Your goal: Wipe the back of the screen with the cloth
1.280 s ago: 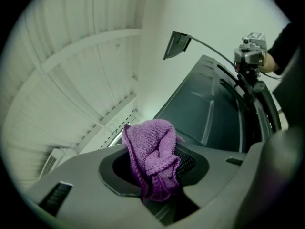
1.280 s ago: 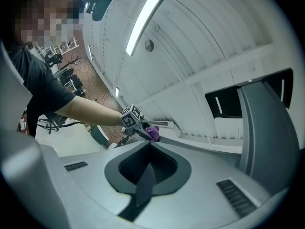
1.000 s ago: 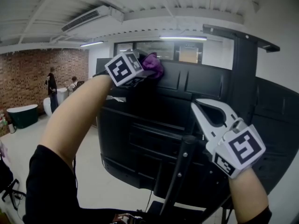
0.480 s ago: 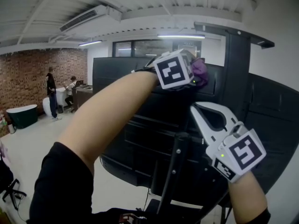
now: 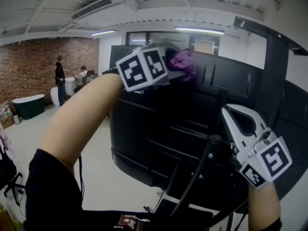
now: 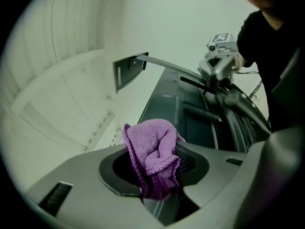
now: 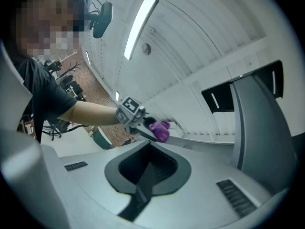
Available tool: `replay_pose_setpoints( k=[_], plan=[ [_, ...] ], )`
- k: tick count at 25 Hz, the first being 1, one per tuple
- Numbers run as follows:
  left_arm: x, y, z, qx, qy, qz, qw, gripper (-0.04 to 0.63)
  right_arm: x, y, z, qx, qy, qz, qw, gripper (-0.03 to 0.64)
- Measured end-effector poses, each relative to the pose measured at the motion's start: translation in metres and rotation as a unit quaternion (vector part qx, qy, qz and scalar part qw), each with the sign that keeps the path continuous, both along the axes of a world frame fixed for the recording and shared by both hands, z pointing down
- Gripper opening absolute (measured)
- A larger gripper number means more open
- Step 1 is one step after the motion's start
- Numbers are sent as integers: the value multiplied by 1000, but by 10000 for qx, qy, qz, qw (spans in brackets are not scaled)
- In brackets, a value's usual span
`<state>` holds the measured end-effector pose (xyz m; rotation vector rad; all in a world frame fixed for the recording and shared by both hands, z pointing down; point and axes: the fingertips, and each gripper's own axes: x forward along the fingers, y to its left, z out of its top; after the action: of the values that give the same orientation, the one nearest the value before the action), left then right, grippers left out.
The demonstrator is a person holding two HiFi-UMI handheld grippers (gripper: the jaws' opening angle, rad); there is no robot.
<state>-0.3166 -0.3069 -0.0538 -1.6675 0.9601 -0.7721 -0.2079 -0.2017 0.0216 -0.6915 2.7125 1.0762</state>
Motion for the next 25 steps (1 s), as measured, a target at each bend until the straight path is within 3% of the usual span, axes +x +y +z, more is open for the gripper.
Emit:
replay_pose_setpoints(
  k=[3, 7, 12, 15, 18, 25],
  plan=[
    [-117, 23, 23, 95, 371, -595, 9975, 160, -9, -4, 3, -60, 5, 25, 10000, 7],
    [-251, 23, 72, 30, 590, -1574, 9858, 160, -20, -9, 7, -138, 21, 102, 9999, 8],
    [-340, -8, 118, -159, 602, -2320, 9707, 160, -25, -12, 3, -97, 43, 385, 9992, 8],
    [-359, -25, 132, -257, 711, -2373, 9685, 160, -29, -16, 11, -195, 92, 440, 9988, 8],
    [-347, -35, 134, -250, 725, -2181, 9729, 160, -30, -14, 11, -193, 66, 537, 9983, 7],
    [-232, -79, 110, -208, 338, -1866, 9816, 160, 30, -45, -15, -77, 27, 676, 9977, 8]
  ],
)
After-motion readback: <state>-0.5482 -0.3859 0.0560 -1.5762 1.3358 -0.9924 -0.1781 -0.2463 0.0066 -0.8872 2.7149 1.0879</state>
